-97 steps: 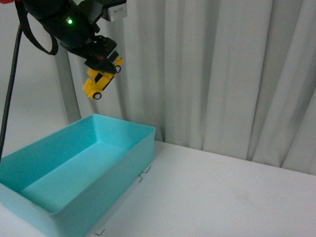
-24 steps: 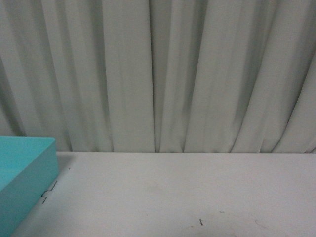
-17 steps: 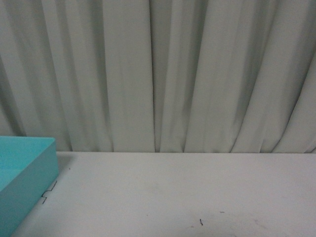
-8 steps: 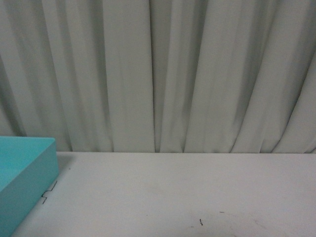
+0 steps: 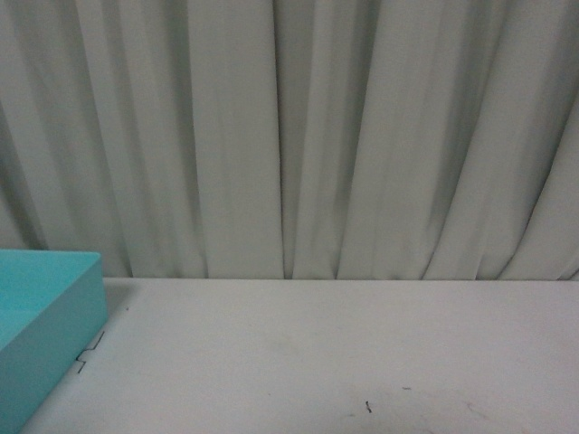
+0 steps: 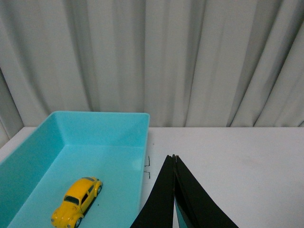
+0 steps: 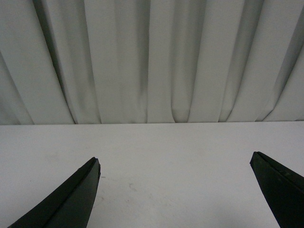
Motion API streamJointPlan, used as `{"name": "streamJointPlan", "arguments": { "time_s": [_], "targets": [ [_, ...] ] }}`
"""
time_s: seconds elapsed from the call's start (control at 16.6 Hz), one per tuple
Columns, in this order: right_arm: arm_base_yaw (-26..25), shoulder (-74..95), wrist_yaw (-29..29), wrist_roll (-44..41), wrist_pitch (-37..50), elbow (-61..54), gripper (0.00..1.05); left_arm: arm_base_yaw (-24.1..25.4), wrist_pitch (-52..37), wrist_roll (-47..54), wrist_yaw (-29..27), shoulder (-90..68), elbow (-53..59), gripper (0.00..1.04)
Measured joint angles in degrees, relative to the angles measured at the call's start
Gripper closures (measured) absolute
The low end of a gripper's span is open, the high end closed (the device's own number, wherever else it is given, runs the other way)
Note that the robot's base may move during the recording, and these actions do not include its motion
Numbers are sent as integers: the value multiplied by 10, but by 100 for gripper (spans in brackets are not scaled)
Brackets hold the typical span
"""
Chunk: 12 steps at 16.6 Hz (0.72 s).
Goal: Wind up and store yellow beetle toy
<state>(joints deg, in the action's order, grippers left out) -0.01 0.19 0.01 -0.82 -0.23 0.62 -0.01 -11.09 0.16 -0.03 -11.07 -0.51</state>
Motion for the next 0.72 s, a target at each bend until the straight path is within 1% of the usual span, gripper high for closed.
{"name": "streamJointPlan", "arguments": {
  "time_s": [0.3,0.36,0.42,0.48,0.54,0.66,0.72],
  "targets": [
    [0,0,0,0,0,0,7,0,10,0,0,11,0,103],
    [0,0,0,0,0,0,7,0,41,0,0,31,-1,103],
    [0,0,0,0,0,0,7,0,118,0,0,91,0,103],
    [0,0,0,0,0,0,7,0,102,0,0,109,-2,103],
    [0,0,0,0,0,0,7,0,115,0,0,110,0,103],
    [0,0,0,0,0,0,7,0,113,-1,0,109,0,102],
    [0,0,0,0,0,0,7,0,113,-1,0,109,0,90]
  ]
}}
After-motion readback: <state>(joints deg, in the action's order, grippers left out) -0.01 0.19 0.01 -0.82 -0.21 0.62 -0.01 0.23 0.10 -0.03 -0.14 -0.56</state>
